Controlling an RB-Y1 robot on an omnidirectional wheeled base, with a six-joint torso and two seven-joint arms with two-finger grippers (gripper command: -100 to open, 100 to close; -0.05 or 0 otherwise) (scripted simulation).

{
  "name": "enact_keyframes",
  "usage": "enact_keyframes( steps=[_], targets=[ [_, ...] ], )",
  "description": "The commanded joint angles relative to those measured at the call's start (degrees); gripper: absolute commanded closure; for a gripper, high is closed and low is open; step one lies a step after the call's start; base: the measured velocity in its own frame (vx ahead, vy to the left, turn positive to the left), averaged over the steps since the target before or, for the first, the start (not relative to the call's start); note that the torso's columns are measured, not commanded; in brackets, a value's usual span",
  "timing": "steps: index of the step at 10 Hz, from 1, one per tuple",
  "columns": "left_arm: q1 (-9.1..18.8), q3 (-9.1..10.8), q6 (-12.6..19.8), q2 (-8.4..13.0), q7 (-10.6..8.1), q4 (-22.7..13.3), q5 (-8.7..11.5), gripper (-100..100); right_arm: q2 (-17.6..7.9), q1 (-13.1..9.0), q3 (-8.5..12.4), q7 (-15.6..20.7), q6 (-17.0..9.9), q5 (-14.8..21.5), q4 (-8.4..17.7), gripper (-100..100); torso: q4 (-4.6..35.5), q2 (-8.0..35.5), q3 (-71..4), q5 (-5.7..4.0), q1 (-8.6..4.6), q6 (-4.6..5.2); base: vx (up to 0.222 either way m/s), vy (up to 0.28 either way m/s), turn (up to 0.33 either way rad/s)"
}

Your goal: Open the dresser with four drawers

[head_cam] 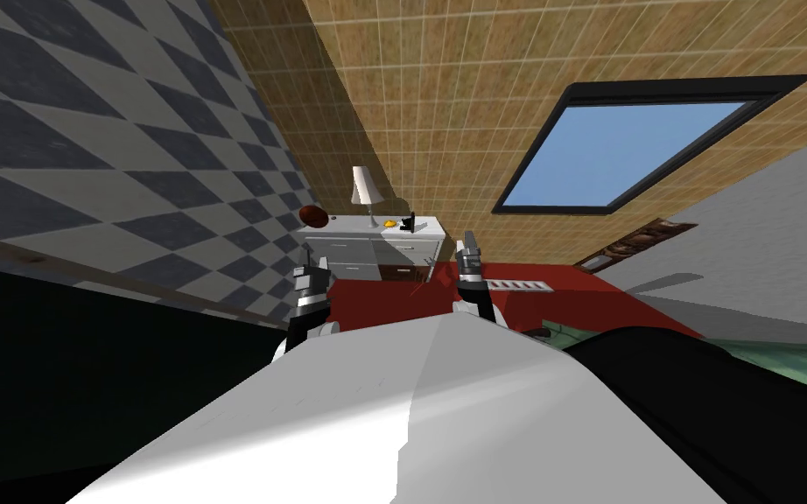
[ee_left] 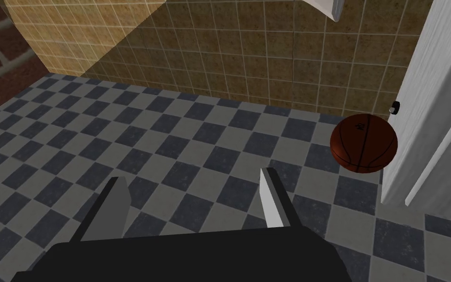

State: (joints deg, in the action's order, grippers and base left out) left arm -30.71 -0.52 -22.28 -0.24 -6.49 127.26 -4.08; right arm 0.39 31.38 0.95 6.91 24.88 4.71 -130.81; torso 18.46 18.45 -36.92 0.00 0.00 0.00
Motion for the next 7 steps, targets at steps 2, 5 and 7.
enact_keyframes(
  steps=[2, 5, 7],
  targets=[
    [0.00, 0.00, 0.00, 0.00, 0.00, 0.00, 0.00, 0, 0.00, 0.00, 0.00, 0.00, 0.00, 0.00, 0.00, 0, 8.46, 8.47, -16.89, 0.00, 0.00, 0.00, 0.000, 0.000, 0.000],
    [0.29, -0.07, -0.18, 2.27, 0.03, -0.83, 0.02, -100, 0.00, 0.00, 0.00, 0.00, 0.00, 0.00, -0.01, 0, 21.14, 21.16, -42.27, 0.00, 0.00, 0.00, 0.010, -0.003, -0.005],
    [0.92, -0.22, -0.55, 5.13, 0.11, -2.63, 0.06, -100, 0.00, 0.01, 0.00, 0.00, 0.00, 0.00, 0.02, 0, 23.56, 23.52, -47.40, -0.01, -0.04, 0.00, 0.052, -0.032, -0.024]
  ],
)
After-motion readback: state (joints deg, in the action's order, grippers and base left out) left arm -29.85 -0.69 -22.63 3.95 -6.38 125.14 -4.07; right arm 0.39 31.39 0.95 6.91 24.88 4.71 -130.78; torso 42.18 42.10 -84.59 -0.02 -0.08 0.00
